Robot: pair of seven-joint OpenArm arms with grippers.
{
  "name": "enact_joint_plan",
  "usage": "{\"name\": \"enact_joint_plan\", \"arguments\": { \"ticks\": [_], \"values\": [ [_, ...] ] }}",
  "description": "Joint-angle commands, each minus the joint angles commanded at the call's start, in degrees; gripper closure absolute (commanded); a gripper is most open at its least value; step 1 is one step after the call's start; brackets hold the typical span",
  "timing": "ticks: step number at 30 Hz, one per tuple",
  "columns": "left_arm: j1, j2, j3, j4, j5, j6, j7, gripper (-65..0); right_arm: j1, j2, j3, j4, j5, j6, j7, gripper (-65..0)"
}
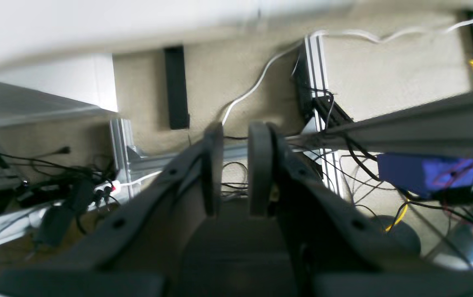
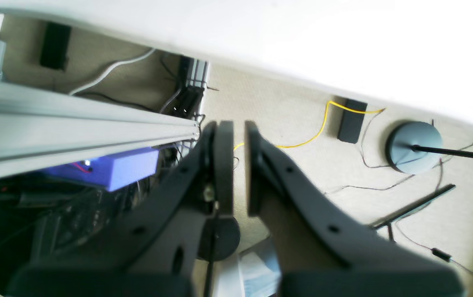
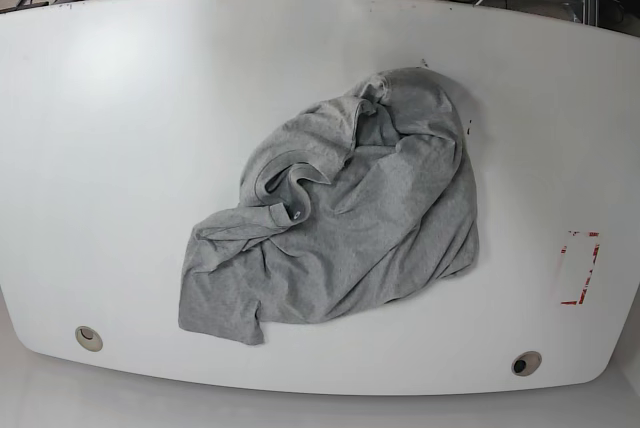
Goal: Layout the t-shirt on the table in an organized manner, then fold the t-shirt properly
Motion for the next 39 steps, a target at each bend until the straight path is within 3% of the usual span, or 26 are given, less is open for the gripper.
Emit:
{"name": "enact_joint_plan", "arguments": {
  "ticks": [23, 31, 33, 39],
  "values": [
    [-16.2, 0.0, 0.2, 0.1, 0.4, 0.0, 0.2, -9.4, 20.5, -0.4, -0.4, 0.1, 0.1, 0.26, 0.2, -3.6],
    [-23.8, 0.3, 0.3, 0.1, 0.1, 0.0, 8.7, -9.6, 29.9, -0.1, -8.6, 0.1, 0.0, 0.18, -1.0, -4.3],
    [-25.6, 0.4, 0.3, 0.2, 0.1, 0.0, 10.4, -9.6, 32.0, -0.3, -10.7, 0.1, 0.0, 0.18, -4.0, -7.3],
    [-28.9, 0.4, 0.3, 1.6, 0.0, 0.0, 14.2, -11.3, 38.3, -0.4, -16.5, 0.1, 0.0, -0.26, -8.9, -26.6]
  ]
}}
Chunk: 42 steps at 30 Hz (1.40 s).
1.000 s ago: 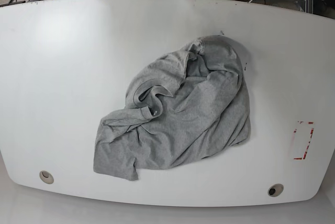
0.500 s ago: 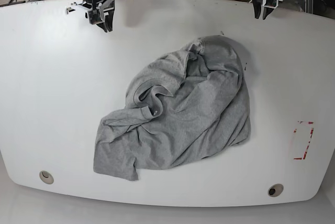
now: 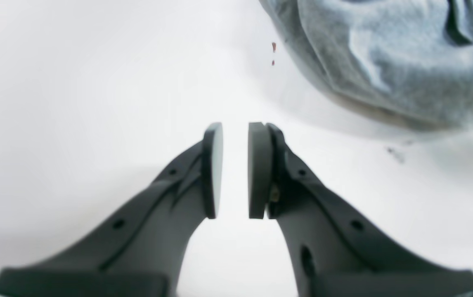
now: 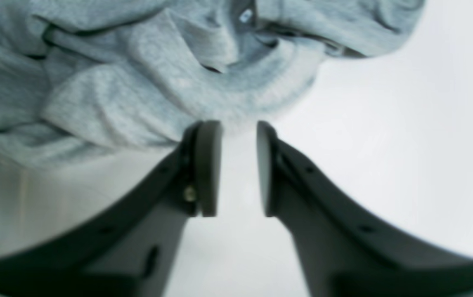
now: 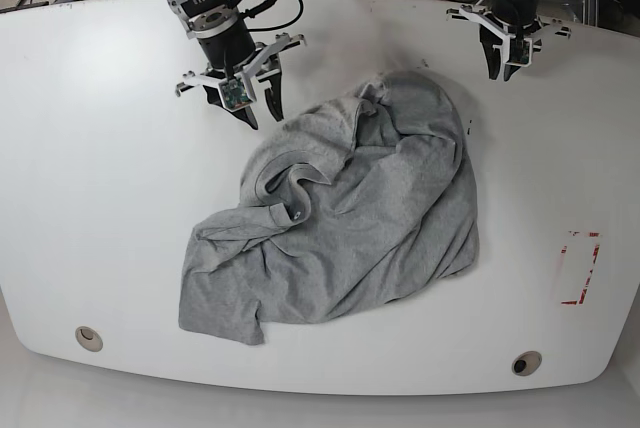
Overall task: Layout the t-shirt on the table in an organized manner, then fold the t-shirt properly
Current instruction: 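Lower the right gripper onto the grey t-shirt and pinch a fold, then lower the left gripper to the shirt's edge and grasp it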
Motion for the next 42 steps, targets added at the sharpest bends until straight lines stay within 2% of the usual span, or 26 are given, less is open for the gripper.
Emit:
{"name": "enact_joint_plan", "arguments": {
  "ticks": [2, 5, 7, 10, 27, 36, 42],
  "values": [
    [-0.4, 0.0, 0.0, 0.4, 0.0, 0.0, 0.2, -14.3, 1.2, 0.0, -1.4, 0.0, 0.0, -0.09, -0.9, -29.2],
    [-1.8, 0.0, 0.0, 0.6, 0.0, 0.0, 0.1, -28.2, 5.2, 0.0, -5.0, -0.2, 0.0, 0.0, -5.6, -34.6],
    [-2.8, 0.0, 0.0, 0.7, 0.0, 0.0, 0.1, -38.8, 7.1, -1.4, -5.7, -0.5, 0.0, 0.35, -8.1, -37.7],
    [-4.4, 0.0, 0.0, 1.0, 0.0, 0.0, 0.1, -46.3, 9.1, -3.1, -5.5, -2.1, 0.0, 0.44, -9.4, -39.6],
    [-6.7, -0.4, 0.0, 1.1, 0.0, 0.0, 0.1, -45.8, 23.0, -3.3, -11.2, -19.0, 0.1, 0.09, -9.4, -39.5],
    [-6.7, -0.4, 0.0, 1.0, 0.1, 0.0, 0.1, -45.8, 26.5, -3.3, -11.7, -26.4, 0.1, -0.09, -9.3, -39.3],
    [-6.8, -0.4, 0.0, 1.0, 0.1, 0.0, 0.1, -45.8, 26.5, -3.0, -11.6, -27.3, 0.1, 0.09, -9.1, -38.4]
  ]
}}
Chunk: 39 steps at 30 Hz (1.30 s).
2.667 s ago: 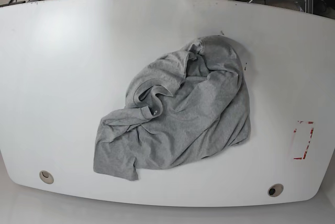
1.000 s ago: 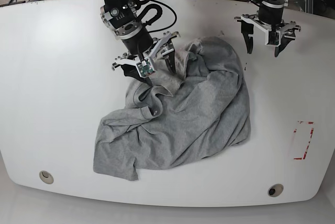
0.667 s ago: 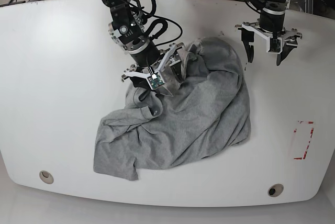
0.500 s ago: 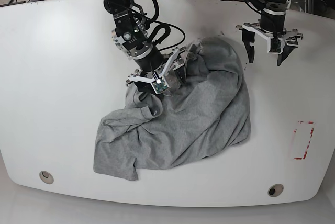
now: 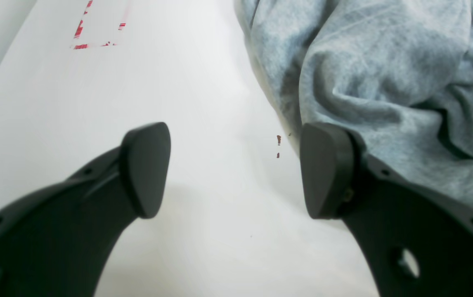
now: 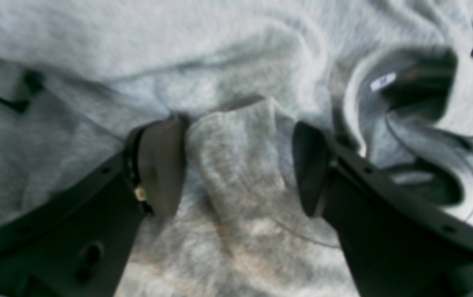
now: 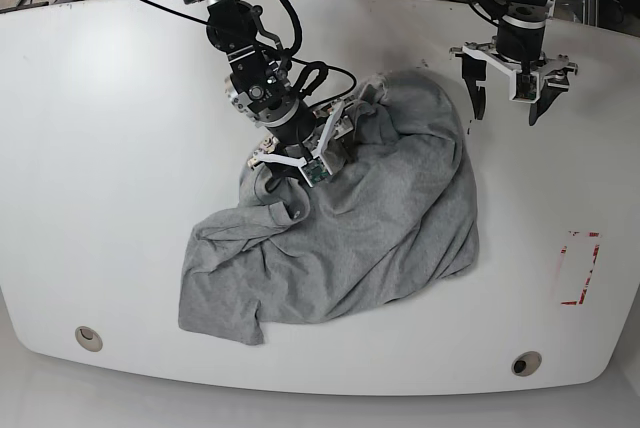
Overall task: Layout the t-shirt on the table in an organized manner, then fold the t-shirt properly
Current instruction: 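Lower the left gripper to the shirt's edge and grasp it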
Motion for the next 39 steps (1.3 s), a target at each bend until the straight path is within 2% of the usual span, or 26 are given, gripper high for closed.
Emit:
{"name": "enact_joint_plan", "arguments": {
  "ticks": [2, 6, 7, 8, 13, 20, 28, 35, 39],
  "values": [
    [-0.3, 0.0, 0.0, -0.1, 0.0, 0.0, 0.0, -45.8, 0.0, 0.0, 0.0, 0.0, 0.0, 0.18, 0.0, -34.7],
    [-1.2, 0.0, 0.0, -0.4, 0.1, 0.0, 0.1, -45.8, 0.0, 0.0, 0.0, 0.2, 0.1, 0.35, 0.0, -11.9],
    [-1.3, 0.0, 0.0, -0.4, 0.1, 0.0, 0.1, -45.8, 0.0, 0.0, 0.0, 0.2, 0.1, 0.35, 0.0, -8.6],
    [-1.6, 0.0, 0.0, -0.4, 0.1, 0.0, 0.2, -45.8, 0.0, 0.0, 0.0, 0.4, 0.1, 0.35, 0.0, -1.0],
    [-2.7, 0.0, -0.1, -0.4, 0.3, 0.0, 0.2, -45.8, -0.8, 0.0, 0.1, 3.6, 0.1, 0.18, -0.2, 0.0],
    [-5.2, 0.0, -0.1, -0.4, 0.2, 0.0, 0.4, -46.4, -5.1, 0.8, 0.6, 13.7, 0.0, -0.18, -0.4, 0.0],
    [-13.5, 0.1, -0.1, -0.6, 0.0, 0.0, 10.4, -46.5, -9.4, 2.7, 1.8, 23.7, -0.1, -0.18, -0.4, 0.0],
    [-22.8, 0.3, 0.0, -2.5, -0.4, -0.3, 17.7, -46.7, -10.5, 3.9, 2.4, 25.8, -0.2, -0.18, -0.4, 0.0],
    [-30.2, 0.4, -1.1, -7.8, -3.6, -5.6, 21.6, -46.7, -10.9, 3.9, 3.6, 26.1, -0.2, -0.18, -0.4, 0.0]
  ]
}}
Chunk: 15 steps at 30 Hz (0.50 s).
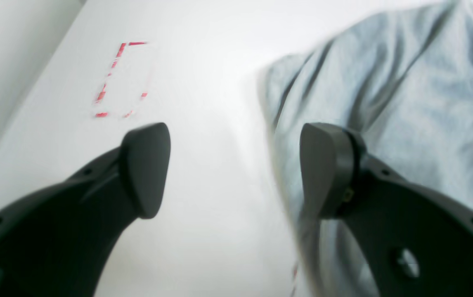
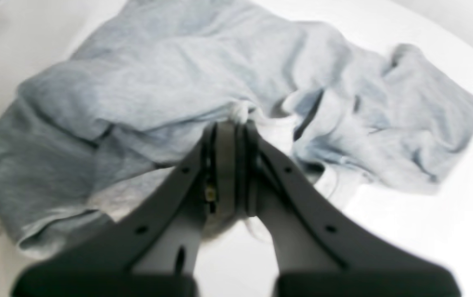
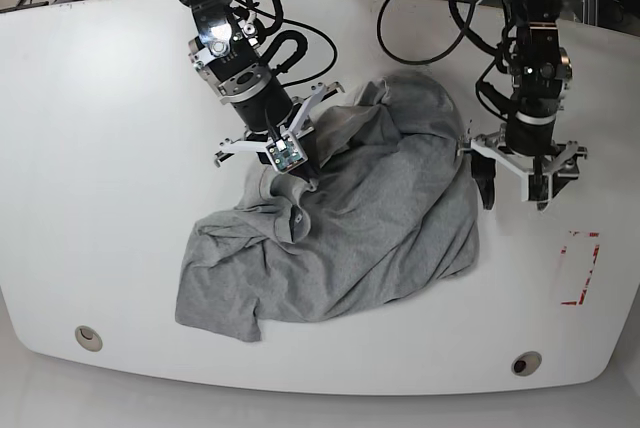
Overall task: Layout the t-shirt on the table in an organized manner, then fold the t-shirt properly
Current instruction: 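Lower the left gripper to the shirt's edge and grasp it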
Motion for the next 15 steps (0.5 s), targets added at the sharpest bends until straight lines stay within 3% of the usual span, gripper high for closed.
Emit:
{"name": "enact_joint_plan", "arguments": {
  "ticks": [3, 15],
  "values": [
    [-4.6, 0.1, -0.7, -4.7, -1.4, -2.3, 2.5, -46.7, -0.9, 0.0, 1.2, 0.1, 0.0, 0.0, 0.1, 0.0],
    [-14.9, 0.1, -0.9, -26.0, -7.7, -2.5, 3.0, -46.7, -2.1, 0.0, 1.7, 0.1, 0.0, 0.0, 0.1, 0.0]
  ]
}}
